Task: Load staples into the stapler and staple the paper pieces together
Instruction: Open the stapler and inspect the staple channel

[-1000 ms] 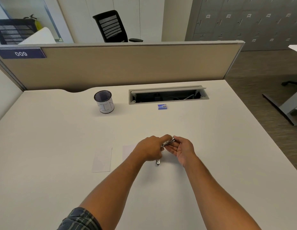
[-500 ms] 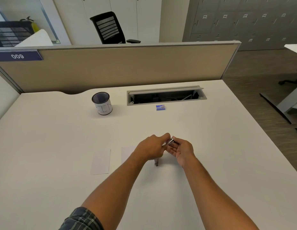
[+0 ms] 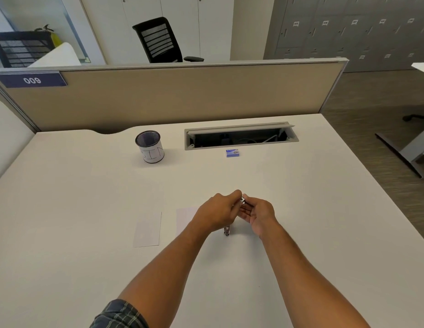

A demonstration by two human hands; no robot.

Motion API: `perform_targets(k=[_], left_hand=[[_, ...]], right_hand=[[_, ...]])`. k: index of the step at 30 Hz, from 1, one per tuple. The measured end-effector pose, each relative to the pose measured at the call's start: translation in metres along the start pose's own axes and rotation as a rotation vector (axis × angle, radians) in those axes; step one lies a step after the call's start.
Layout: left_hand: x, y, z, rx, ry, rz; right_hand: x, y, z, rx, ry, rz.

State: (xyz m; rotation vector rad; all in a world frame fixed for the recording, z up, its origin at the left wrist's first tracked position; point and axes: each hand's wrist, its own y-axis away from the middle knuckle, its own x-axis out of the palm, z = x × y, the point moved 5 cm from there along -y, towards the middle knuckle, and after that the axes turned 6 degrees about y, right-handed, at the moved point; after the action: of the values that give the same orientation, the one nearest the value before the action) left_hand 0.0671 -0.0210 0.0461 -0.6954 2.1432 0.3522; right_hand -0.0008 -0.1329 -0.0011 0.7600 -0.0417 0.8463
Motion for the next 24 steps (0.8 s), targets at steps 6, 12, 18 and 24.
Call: perform_targets(k=[6, 12, 18, 24], left_hand=[[0.002, 0.004, 0.001, -0.007, 0.033, -0.006], [0.000, 0.007, 0.000, -0.035, 0.114, -0.053], [-0.002, 0.005, 0.002, -0.162, 0.265, -0.130], [0.003, 0.000, 0.011, -0.397, 0.512, -0.148]], right_hand=[[0.002, -0.001, -0.004, 0.014, 0.014, -0.013], [0.003, -0.003, -0.006, 0.020, 0.053, -0.052], [0.005, -0.002, -0.006, 0.019, 0.028, -0.056], [0.004, -0.001, -0.006, 0.002, 0.063, -0.054]])
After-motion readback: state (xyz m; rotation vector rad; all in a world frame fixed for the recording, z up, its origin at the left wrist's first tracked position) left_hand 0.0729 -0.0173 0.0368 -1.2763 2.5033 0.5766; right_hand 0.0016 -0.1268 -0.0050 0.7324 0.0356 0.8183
